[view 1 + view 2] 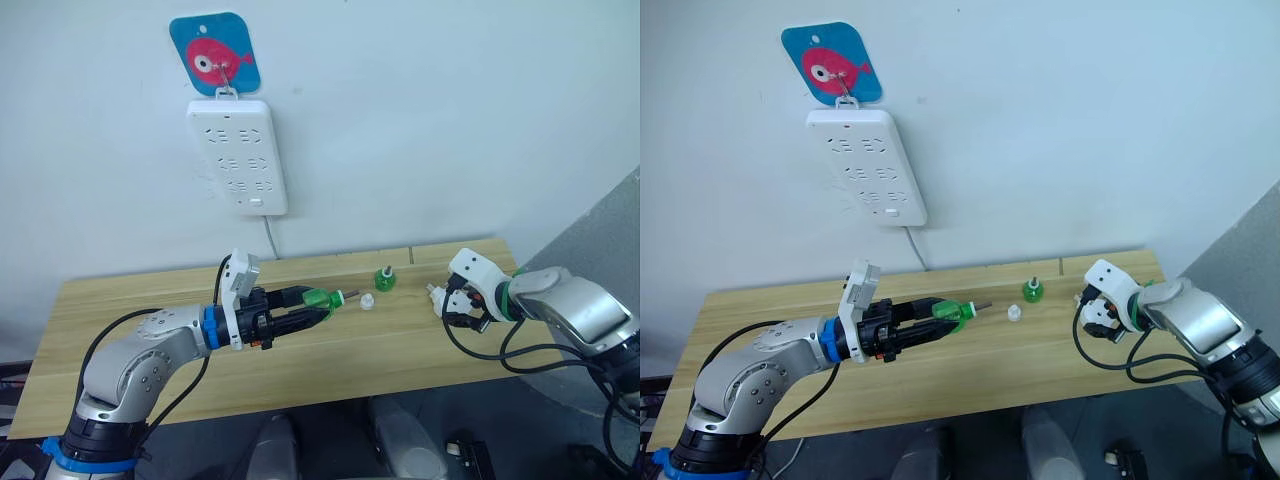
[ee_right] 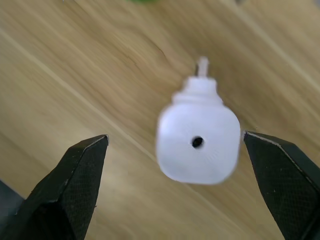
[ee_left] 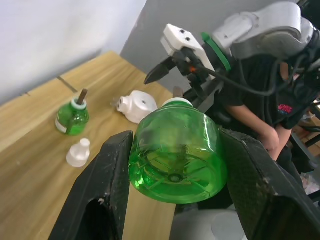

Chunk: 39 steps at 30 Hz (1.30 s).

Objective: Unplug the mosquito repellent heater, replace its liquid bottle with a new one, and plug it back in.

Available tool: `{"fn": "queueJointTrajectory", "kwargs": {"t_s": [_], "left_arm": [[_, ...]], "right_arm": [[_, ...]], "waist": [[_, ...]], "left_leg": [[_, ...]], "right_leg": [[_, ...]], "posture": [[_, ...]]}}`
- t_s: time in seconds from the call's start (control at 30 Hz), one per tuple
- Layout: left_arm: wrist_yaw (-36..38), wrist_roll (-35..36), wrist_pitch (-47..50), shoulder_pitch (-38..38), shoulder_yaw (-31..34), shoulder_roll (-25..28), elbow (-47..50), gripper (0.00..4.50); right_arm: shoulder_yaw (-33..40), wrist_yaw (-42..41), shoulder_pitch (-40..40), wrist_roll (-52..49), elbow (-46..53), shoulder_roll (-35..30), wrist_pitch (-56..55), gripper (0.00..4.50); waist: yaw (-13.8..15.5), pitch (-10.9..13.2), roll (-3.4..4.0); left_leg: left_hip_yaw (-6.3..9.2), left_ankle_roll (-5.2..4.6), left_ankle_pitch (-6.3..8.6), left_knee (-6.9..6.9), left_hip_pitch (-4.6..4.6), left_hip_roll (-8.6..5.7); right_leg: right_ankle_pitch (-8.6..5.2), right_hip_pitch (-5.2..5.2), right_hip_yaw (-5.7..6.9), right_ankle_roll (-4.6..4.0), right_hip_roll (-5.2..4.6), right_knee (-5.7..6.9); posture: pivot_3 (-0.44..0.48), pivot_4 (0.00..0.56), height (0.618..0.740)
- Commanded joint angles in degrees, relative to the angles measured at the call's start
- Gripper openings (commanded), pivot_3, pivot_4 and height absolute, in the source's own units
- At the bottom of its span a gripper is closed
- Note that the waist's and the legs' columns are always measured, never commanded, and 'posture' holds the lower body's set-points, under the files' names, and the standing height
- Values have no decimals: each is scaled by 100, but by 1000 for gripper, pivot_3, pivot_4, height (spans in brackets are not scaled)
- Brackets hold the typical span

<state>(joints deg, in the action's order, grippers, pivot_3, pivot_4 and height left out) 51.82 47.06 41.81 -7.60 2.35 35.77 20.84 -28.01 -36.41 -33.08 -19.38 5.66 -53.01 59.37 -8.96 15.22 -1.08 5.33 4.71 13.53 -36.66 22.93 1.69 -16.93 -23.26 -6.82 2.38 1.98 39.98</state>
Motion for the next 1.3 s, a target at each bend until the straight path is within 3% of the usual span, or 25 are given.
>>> {"fn": "queueJointTrajectory", "kwargs": {"t_s": [0.03, 0.8, 1.23, 1.3], "left_arm": [[-17, -106, -206, 118, -18, -34, 333, 2345], [-358, -251, -480, 636, -64, -242, 817, 2345], [-399, -332, -568, 576, -154, -333, 755, 2345], [-400, -348, -576, 555, -162, -358, 736, 2345]], "right_arm": [[-85, -219, -250, 354, -330, 98, 45, 4500], [-645, -1676, -1149, 2016, -2517, 845, -892, 4500], [-710, -2312, -1190, 2613, -2868, 1050, -1134, 4500], [-654, -2313, -1180, 2661, -2889, 1092, -1151, 4128]], "waist": [[28, 31, -5], [242, 141, -37], [283, 143, -38], [283, 143, -38]], "left_leg": [[-2, 0, 0, -1, 1, -1], [-19, -1, 3, -7, 1, -5], [-17, 0, 3, -7, 3, -6], [-16, 0, 3, -7, 3, -5]], "right_leg": [[1, 0, -2, 2, -1, 0], [10, -2, -13, 16, -11, -4], [10, -2, -12, 17, -13, -7], [10, -2, -11, 17, -13, -7]], "posture": [[-151, 299, 740], [-67, 286, 740], [-60, 275, 740], [-60, 274, 740]]}}
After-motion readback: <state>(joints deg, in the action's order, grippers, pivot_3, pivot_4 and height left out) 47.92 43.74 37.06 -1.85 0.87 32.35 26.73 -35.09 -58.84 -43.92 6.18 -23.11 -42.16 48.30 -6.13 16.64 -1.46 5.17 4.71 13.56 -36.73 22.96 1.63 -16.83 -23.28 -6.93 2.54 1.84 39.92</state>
